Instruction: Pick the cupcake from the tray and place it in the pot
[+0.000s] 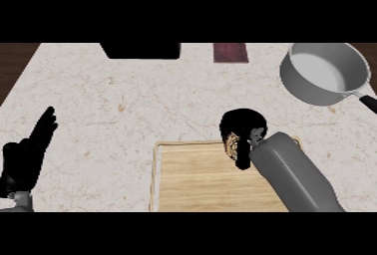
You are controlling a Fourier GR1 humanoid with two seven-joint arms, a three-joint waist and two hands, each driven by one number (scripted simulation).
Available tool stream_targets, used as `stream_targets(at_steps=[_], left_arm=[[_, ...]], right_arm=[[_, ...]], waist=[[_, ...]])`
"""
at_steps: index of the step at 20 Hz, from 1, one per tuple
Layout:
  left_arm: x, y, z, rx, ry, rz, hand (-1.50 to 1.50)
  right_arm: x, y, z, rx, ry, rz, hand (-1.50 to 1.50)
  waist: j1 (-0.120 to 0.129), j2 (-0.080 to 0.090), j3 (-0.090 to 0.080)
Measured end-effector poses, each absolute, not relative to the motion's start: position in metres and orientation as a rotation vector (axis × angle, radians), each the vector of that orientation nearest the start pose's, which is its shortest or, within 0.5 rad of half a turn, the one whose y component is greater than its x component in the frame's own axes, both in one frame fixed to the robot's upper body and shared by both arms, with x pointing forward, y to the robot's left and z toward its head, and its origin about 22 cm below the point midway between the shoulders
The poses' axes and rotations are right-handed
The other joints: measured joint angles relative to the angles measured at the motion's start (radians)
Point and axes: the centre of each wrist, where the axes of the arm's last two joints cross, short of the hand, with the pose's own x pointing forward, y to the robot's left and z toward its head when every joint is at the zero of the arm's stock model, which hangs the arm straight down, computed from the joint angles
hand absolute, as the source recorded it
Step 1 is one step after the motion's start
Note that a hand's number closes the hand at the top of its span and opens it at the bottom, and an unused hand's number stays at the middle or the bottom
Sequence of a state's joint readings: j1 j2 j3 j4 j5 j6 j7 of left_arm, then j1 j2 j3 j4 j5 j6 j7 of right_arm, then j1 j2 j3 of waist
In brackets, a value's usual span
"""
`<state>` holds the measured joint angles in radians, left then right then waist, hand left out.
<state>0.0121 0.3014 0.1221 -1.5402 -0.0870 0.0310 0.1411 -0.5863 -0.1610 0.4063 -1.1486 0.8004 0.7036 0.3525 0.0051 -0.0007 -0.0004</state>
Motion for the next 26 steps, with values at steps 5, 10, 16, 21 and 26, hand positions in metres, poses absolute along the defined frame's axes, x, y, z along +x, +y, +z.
stream_targets(at_steps=[5, 10, 16, 21, 26], left_arm=[[0.235, 0.333, 0.023, 0.430, -1.385, -0.149, 0.00], [0.236, 0.329, 0.022, 0.422, -1.396, -0.162, 0.00], [0.241, 0.321, 0.022, 0.411, -1.406, -0.173, 0.00], [0.240, 0.328, 0.020, 0.419, -1.398, -0.175, 0.00], [0.238, 0.324, 0.022, 0.419, -1.396, -0.175, 0.00]], right_arm=[[0.358, -0.128, 0.053, -0.523, -0.799, 1.499, 1.50], [0.387, -0.151, 0.070, -0.761, -0.738, 1.053, 1.50], [0.413, -0.139, 0.105, -1.105, -0.722, 0.755, 1.50], [0.426, -0.127, 0.147, -1.415, -0.791, 0.625, 1.50], [0.434, -0.122, 0.177, -1.578, -0.882, 0.504, 1.50]], waist=[[0.003, 0.002, 0.000], [0.018, 0.014, 0.000], [0.036, 0.015, 0.000], [0.033, 0.010, -0.001], [0.029, 0.007, 0.000]])
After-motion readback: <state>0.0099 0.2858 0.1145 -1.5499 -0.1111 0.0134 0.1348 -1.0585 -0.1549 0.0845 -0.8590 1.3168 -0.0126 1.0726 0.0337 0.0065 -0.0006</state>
